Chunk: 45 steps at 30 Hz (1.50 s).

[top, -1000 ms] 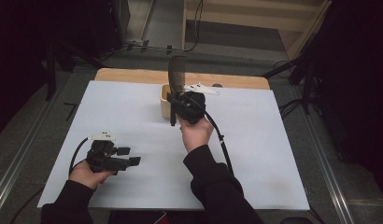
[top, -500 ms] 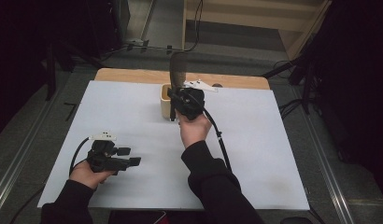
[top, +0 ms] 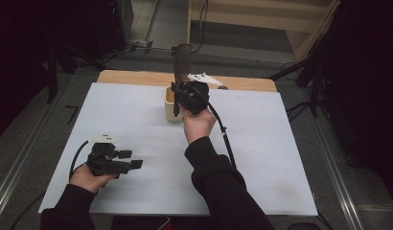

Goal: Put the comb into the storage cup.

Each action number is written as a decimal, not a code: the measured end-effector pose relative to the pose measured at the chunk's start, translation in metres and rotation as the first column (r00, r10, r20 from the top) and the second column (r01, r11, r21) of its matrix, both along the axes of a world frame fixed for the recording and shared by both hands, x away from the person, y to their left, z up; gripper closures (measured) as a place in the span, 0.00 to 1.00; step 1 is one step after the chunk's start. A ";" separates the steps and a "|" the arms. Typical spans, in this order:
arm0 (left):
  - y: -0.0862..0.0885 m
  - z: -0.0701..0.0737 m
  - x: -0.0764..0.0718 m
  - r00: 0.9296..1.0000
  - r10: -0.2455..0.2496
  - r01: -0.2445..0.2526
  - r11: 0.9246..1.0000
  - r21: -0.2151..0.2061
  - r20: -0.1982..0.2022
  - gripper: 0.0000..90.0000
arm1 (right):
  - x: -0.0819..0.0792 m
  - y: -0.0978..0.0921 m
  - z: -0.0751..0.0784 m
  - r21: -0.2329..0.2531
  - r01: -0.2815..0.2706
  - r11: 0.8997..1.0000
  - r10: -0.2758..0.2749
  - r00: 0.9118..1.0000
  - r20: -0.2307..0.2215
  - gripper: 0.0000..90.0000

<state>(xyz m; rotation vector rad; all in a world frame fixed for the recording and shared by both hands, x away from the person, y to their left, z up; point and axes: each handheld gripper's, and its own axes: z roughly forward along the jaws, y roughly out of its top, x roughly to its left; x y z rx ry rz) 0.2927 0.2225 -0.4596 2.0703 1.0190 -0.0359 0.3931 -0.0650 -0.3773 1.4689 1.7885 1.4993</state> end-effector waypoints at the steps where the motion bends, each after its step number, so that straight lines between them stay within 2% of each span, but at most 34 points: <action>1: 0.000 0.000 0.000 1.000 0.000 0.000 1.000 0.001 -0.002 0.34 | 0.001 0.000 0.001 -0.001 0.002 1.000 -0.002 1.000 0.000 0.78; 16: 0.000 -0.001 0.001 1.000 -0.005 0.005 1.000 0.008 -0.010 0.34 | 0.015 0.004 0.012 0.012 0.015 1.000 -0.016 1.000 0.016 0.78; 22: 0.001 -0.002 0.001 1.000 -0.008 0.008 1.000 0.011 -0.013 0.34 | 0.023 0.006 0.016 0.004 0.030 1.000 -0.030 0.999 0.026 0.78; 27: 0.001 -0.002 0.001 1.000 -0.008 0.008 1.000 0.004 -0.014 0.34 | 0.032 0.004 0.020 0.017 0.042 0.999 -0.042 0.999 0.024 0.78; 45: 0.000 -0.001 0.001 1.000 -0.011 0.011 1.000 0.000 -0.012 0.34 | 0.062 0.005 0.022 -0.026 0.080 0.996 -0.079 0.996 0.038 0.78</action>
